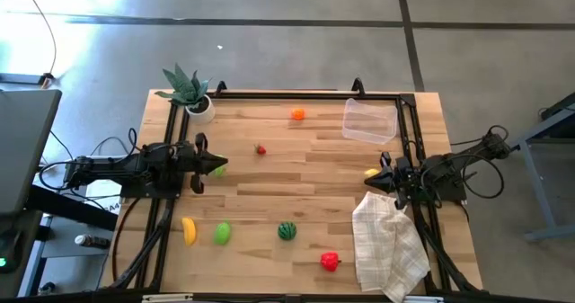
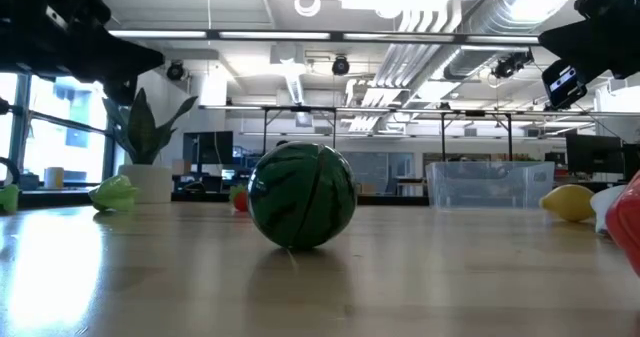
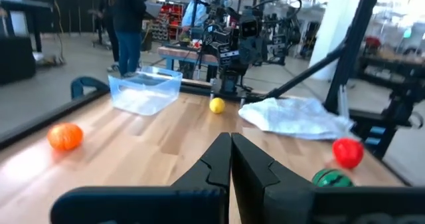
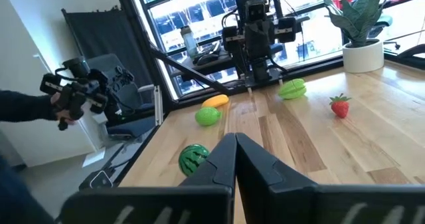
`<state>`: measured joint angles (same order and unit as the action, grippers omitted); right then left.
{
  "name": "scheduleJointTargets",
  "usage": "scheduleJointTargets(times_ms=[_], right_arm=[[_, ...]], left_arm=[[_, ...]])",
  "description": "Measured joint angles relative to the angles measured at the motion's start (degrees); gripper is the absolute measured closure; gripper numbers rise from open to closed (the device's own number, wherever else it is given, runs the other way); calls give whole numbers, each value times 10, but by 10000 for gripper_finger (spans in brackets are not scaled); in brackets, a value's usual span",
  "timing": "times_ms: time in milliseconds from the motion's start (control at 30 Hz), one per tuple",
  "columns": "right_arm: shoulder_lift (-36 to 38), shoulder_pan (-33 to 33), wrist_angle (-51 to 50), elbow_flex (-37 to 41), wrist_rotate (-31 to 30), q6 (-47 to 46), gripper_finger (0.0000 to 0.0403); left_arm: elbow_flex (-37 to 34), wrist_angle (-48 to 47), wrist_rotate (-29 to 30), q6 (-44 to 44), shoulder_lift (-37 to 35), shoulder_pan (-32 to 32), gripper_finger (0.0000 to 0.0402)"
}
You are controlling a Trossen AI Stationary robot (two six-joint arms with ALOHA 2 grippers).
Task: Pick and placing Produce into tupperware
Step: Move the transparent bin to the center of the table
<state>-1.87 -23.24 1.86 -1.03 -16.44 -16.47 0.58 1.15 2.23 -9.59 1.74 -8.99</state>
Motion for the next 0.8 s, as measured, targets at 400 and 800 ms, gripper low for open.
scheduleJointTargets(times_ms=[400, 800], right_arm=[[0, 0, 176, 0, -67, -95, 403], [0, 0, 319, 0, -269, -105, 403]], left_arm=[[0, 86, 64, -142, 0, 0, 399], [0, 208, 70, -58, 0, 0, 399]])
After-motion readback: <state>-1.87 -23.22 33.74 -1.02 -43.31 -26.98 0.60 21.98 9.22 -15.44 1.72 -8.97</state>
